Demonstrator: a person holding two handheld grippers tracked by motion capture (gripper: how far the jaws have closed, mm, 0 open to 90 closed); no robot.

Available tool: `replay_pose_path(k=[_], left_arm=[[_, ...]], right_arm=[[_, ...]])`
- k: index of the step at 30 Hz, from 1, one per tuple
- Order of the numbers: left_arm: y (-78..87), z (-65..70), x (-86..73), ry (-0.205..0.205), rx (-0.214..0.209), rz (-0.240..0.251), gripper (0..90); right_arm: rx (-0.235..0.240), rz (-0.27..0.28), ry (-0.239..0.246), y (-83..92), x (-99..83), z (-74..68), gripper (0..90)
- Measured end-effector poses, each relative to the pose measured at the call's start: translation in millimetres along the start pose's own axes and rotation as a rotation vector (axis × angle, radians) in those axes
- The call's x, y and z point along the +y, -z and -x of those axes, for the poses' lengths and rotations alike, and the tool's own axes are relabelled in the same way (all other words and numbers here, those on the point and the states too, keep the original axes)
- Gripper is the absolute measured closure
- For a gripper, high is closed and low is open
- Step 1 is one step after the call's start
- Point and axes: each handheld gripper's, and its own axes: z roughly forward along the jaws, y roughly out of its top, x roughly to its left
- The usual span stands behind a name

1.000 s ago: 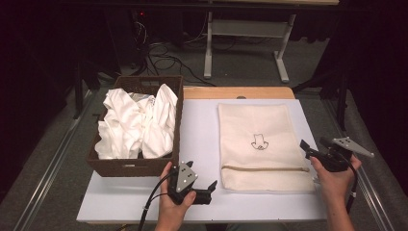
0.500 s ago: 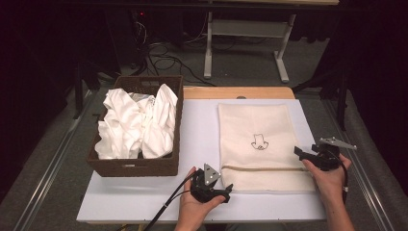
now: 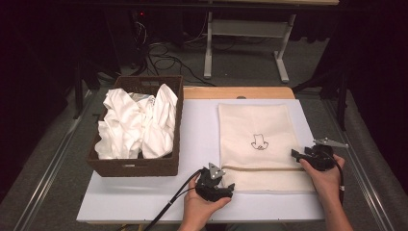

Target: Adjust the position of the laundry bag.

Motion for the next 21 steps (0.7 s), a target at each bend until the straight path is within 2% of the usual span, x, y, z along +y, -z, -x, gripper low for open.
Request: replay_pose_path(k=[1, 3, 4, 5, 6, 7, 8, 10, 12, 15, 18, 21], left_arm=[[-1.0, 1.5, 0.8, 0.0, -0.002, -0.001, 34.9], [-2.3, 2.7, 2.1, 0.006, -0.004, -0.004, 36.7], [-2.9, 3.2, 3.1, 0.009, 0.008, -0.006, 40.3], [-2.9, 3.4, 3.6, 0.006, 0.02, -0.011, 52.1], [-2.6, 3.2, 4.5, 0.002, 0.03, -0.018, 56.9], [-2.5, 2.7, 5.1, 0.006, 0.03, -0.021, 56.9], [-2.4, 1.9, 5.3, 0.008, 0.016, -0.024, 63.6], [-2.7, 1.9, 5.3, 0.001, 0.001, -0.028, 78.7], [-2.6, 1.2, 5.7, 0.012, -0.012, -0.033, 81.4], [0.1, 0.1, 5.9, 0.015, -0.029, -0.025, 85.3], [5.3, -2.4, 5.2, 0.016, -0.033, -0.009, 86.0], [11.0, -7.3, 3.7, 0.025, -0.034, 0.003, 86.1]], right_arm=[[0.004, -0.003, 0.027, -0.6, 0.0, -3.4, 44.3], [-0.003, -0.002, 0.03, -0.9, -0.1, -4.4, 45.6], [-0.013, -0.005, 0.029, -0.9, -0.1, -5.4, 48.3], [-0.042, -0.004, 0.018, -0.5, -0.5, -6.7, 57.2], [-0.054, -0.005, 0.011, -0.1, -0.6, -7.5, 61.6], [-0.054, -0.005, 0.011, -0.1, -0.6, -7.5, 61.6], [-0.07, -0.011, 0.013, 0.5, -0.3, -8.6, 68.0], [-0.047, -0.03, 0.008, 2.6, 0.8, -9.5, 84.1], [-0.036, -0.034, -0.001, 3.1, 0.9, -9.1, 85.4], [0.011, -0.025, -0.051, 5.9, -0.7, -4.9, 87.8], [0.023, -0.002, -0.046, 10.4, -1.0, -5.6, 88.5], [0.044, 0.031, -0.037, 18.7, 3.4, -13.4, 88.6]])
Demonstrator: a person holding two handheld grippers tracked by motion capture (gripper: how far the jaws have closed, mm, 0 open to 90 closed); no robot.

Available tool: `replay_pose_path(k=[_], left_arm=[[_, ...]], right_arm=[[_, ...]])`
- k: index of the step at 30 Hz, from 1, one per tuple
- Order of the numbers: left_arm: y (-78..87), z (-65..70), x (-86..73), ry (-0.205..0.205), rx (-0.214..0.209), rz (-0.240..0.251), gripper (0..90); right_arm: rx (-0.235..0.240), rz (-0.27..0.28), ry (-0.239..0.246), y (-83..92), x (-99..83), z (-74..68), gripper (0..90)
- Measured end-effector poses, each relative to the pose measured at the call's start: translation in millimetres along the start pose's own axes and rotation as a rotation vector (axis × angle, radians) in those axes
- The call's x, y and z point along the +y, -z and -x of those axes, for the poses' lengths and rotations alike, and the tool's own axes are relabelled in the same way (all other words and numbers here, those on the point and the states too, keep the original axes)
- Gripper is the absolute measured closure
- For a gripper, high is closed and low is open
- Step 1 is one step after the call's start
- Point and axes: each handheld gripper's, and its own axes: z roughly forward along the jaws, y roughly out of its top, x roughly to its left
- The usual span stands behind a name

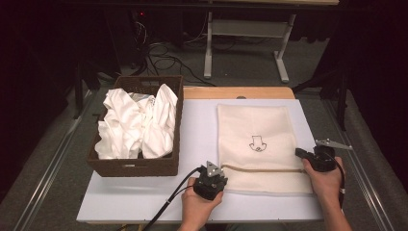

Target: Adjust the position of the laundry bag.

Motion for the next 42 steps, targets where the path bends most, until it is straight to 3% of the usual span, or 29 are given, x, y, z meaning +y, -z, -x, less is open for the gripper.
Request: replay_pose_path(k=[9, 22, 24, 37, 42], left_arm=[[20.1, -16.7, -8.8, 0.018, 0.025, 0.02, 86.1], [51.9, -38.9, -28.4, 0.038, 0.085, 0.037, 86.1], [57.2, -42.4, -32.6, 0.043, 0.087, 0.034, 86.1], [82.8, -47.5, -54.3, 0.029, 0.076, 0.014, 85.9], [90.0, -53.8, -66.2, 0.067, 0.067, 0.026, 85.8]], right_arm=[[0.034, -0.017, 0.005, -3.0, 0.1, -22.1, 88.5], [0.093, -0.041, 0.058, -12.0, -4.9, -63.5, 88.4], [0.118, -0.045, 0.062, -11.5, -6.2, -72.0, 88.4], [0.152, -0.05, 0.093, -15.2, -11.9, -96.8, 88.4], [0.153, -0.061, 0.11, -16.3, -16.7, -105.0, 88.4]])
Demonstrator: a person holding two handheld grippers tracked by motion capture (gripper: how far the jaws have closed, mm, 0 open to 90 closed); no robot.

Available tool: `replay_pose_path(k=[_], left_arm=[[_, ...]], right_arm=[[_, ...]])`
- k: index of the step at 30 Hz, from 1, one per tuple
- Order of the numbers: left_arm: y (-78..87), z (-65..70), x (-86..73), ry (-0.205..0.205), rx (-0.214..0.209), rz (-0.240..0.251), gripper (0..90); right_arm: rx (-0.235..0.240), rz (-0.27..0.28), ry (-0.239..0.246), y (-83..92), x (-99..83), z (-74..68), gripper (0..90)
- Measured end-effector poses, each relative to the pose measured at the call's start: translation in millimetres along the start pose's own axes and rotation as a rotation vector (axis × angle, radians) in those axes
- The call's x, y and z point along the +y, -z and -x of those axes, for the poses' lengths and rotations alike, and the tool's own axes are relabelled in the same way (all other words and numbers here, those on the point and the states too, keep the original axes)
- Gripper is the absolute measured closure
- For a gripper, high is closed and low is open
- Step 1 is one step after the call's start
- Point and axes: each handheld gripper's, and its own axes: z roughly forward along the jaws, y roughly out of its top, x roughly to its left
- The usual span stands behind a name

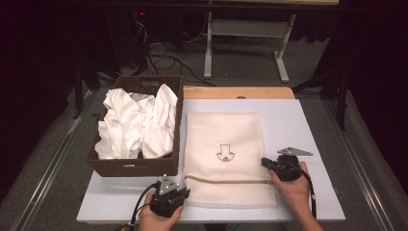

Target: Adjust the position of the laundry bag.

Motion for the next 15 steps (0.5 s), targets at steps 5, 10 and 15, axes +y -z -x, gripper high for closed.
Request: replay_pose_path(k=[5, 10, 15], left_arm=[[6.8, -4.1, -7.4, 0.017, -0.022, -0.008, 85.8], [10.5, -5.0, -12.1, 0.002, -0.04, -0.016, 85.5], [13.5, -8.4, -13.6, 0.009, -0.031, -0.014, 85.5]], right_arm=[[0.003, -0.012, 0.029, -0.4, -4.8, -8.1, 88.3], [0.002, -0.011, 0.035, -0.5, -7.3, -10.9, 88.2], [0.015, -0.011, 0.038, -0.3, -9.6, -13.4, 88.2]])
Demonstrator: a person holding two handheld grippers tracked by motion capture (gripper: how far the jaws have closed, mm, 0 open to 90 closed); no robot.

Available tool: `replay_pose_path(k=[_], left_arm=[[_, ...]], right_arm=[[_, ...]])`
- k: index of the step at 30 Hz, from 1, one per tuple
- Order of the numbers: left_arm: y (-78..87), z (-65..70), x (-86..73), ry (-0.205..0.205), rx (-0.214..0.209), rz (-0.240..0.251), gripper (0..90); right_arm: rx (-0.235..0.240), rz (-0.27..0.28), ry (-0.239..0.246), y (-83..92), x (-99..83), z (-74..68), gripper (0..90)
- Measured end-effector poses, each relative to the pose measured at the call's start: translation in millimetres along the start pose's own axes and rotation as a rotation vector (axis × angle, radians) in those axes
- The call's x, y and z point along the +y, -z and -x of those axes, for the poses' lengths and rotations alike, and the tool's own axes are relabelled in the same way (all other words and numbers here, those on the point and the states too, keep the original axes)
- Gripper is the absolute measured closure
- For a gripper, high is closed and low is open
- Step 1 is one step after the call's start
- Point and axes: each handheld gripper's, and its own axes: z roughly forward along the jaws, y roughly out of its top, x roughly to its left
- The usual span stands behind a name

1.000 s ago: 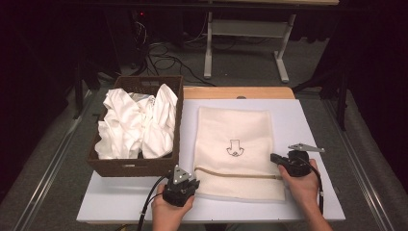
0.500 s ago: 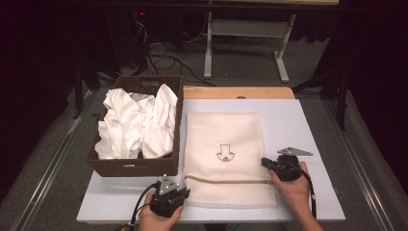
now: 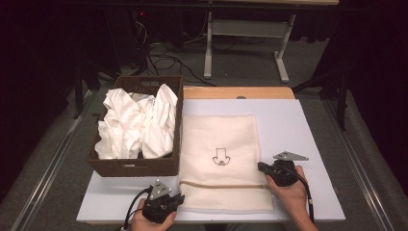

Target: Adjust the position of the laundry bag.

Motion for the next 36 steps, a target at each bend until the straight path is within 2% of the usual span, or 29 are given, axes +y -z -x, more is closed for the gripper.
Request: replay_pose_path(k=[3, 8, 11, 12, 13, 14, 18, 21, 24, 26, 28, 31, 36], left_arm=[[-2.1, -2.6, 0.4, 0.008, -0.001, -0.003, 85.5], [-4.9, -3.7, 1.3, 0.016, 0.002, 0.0, 85.5], [-6.2, -4.2, 1.1, 0.015, -0.001, -0.003, 84.7], [-6.2, -4.6, 1.0, 0.019, -0.002, -0.002, 82.4], [-5.9, -5.1, 0.8, 0.02, -0.01, 0.004, 79.4], [-5.6, -4.8, 0.9, 0.02, -0.009, 0.01, 72.3], [-1.9, -0.5, 3.7, 0.01, 0.042, 0.055, 42.7], [2.5, -0.4, 5.4, 0.003, 0.069, 0.096, 33.8], [5.3, -0.3, 9.3, -0.013, 0.06, 0.103, 29.2], [6.1, 1.4, 11.5, -0.019, 0.063, 0.102, 23.6], [5.5, 4.5, 14.6, -0.017, 0.074, 0.093, 13.6], [5.5, 10.3, 21.5, -0.037, 0.069, 0.084, 0.7], [6.2, 19.6, 29.6, -0.064, 0.05, 0.095, 0.6]], right_arm=[[-0.004, 0.0, 0.004, -1.3, -0.1, -2.0, 88.1], [-0.004, 0.003, -0.006, -5.3, 0.7, 3.4, 88.1], [-0.018, -0.002, 0.018, -6.3, 0.0, 0.9, 86.9], [-0.017, 0.001, 0.033, -6.6, -0.7, 0.6, 83.8], [-0.016, 0.004, 0.036, -6.5, -1.2, 0.4, 80.1], [-0.007, 0.009, 0.043, -6.4, -2.1, 1.3, 71.8], [0.009, 0.005, 0.033, -1.0, -1.1, 4.8, 46.5], [0.023, -0.007, 0.019, 5.0, 1.1, 6.0, 35.1], [-0.013, -0.012, 0.023, 8.3, 2.3, 5.0, 25.7], [-0.027, -0.012, 0.0, 8.5, 3.9, 5.2, 17.6], [-0.018, -0.015, -0.025, 8.9, 5.2, 6.0, 15.0], [-0.01, -0.022, -0.033, 8.4, 5.5, 5.8, 11.1], [0.0, -0.039, -0.027, 7.3, 7.4, 6.2, 7.5]])
